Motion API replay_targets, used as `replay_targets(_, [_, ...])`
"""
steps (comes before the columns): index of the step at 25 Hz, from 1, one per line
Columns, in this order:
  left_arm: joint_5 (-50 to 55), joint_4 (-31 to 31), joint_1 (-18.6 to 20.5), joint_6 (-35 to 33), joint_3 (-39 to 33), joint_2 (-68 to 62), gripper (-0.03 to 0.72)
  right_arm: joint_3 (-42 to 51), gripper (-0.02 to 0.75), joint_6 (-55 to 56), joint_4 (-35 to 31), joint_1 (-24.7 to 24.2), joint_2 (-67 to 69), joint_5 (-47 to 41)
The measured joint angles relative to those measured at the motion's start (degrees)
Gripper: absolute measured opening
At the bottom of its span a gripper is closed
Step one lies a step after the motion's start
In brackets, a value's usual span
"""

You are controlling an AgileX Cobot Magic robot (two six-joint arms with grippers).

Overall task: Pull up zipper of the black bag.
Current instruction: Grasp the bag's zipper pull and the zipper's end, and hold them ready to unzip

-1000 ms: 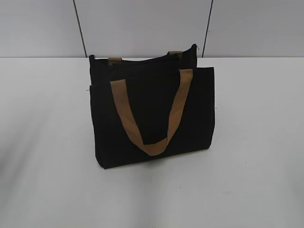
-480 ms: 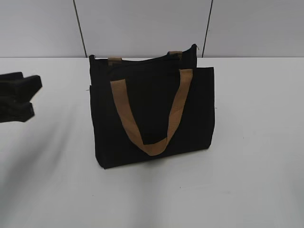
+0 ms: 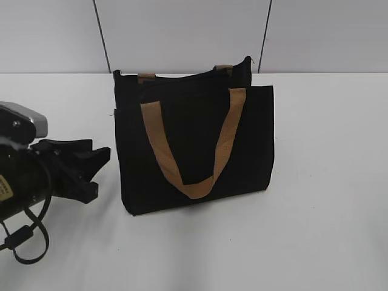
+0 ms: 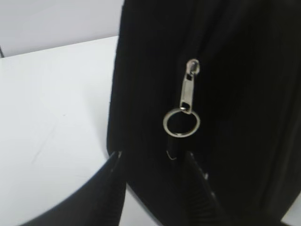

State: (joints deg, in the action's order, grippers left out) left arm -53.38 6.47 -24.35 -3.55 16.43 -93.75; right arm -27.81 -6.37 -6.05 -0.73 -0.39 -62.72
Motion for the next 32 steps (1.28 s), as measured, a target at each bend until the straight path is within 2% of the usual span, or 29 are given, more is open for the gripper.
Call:
replay_targets(5, [-4.86, 3.72, 0.00, 0.00, 0.00, -5.83, 0.335, 0.00, 0.444, 0.00, 0.00, 0.00, 0.00, 0.05])
replay_targets(12, [-11.34, 4.08, 0.00, 0.03, 0.05, -11.31, 0.389, 0.00, 0.444, 0.00, 0.00, 0.00, 0.00, 0.05])
replay_targets(19, [-14.88, 4.15, 0.00, 0.03, 2.22, -15.82, 0.394, 0.00, 0.444, 0.00, 0.00, 0.00, 0.00, 0.05])
replay_targets(32, [-14.97, 5.27, 0.00, 0.03, 8.14, -20.89, 0.394, 0.00, 0.435, -0.05, 0.00, 0.00, 0.00, 0.05])
